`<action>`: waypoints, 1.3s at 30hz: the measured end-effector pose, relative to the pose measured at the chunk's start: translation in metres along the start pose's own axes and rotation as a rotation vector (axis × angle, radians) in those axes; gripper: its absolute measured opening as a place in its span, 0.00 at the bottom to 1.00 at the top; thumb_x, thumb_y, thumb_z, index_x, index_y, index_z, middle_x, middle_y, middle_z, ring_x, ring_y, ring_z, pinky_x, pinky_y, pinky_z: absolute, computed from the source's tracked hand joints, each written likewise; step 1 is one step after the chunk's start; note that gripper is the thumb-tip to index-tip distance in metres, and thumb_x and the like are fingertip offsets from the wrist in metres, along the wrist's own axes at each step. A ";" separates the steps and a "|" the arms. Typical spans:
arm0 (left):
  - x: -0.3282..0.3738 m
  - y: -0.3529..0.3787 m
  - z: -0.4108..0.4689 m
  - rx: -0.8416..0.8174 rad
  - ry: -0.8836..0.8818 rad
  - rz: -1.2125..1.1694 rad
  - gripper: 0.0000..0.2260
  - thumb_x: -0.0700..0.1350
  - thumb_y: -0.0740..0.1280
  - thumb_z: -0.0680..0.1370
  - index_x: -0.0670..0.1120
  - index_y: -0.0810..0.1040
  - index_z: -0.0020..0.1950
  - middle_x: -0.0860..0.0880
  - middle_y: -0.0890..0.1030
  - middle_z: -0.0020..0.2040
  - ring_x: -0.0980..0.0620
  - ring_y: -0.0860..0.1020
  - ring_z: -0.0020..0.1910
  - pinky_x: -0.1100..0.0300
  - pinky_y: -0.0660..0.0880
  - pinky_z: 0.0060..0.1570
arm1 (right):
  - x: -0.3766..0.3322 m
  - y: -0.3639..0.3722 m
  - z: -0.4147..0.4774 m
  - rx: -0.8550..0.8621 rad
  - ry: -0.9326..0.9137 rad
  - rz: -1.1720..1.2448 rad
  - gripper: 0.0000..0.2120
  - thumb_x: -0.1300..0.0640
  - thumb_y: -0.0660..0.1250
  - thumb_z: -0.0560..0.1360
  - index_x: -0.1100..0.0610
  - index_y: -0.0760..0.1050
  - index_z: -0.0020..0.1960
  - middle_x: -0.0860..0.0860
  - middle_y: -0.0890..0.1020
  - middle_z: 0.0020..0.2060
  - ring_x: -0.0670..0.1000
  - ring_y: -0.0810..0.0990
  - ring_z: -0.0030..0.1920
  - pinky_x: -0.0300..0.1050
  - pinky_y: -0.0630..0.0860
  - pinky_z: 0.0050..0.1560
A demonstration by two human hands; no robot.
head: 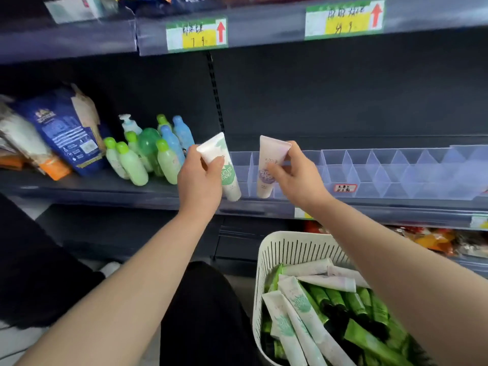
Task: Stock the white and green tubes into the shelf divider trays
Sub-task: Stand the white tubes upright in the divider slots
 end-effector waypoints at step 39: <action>-0.092 0.028 0.114 -0.215 -0.130 0.131 0.21 0.38 0.62 0.78 0.48 0.65 0.70 0.44 0.78 0.60 0.44 0.77 0.56 0.48 0.74 0.58 | 0.016 0.116 0.152 -0.058 0.067 -0.179 0.22 0.60 0.63 0.77 0.57 0.63 0.69 0.52 0.76 0.63 0.53 0.76 0.61 0.44 0.73 0.57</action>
Point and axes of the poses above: each hand's wrist, its own z-axis towards the middle knuckle, its own y-axis out of the palm, x = y × z, the point moved 1 cm from there along z, towards the middle knuckle
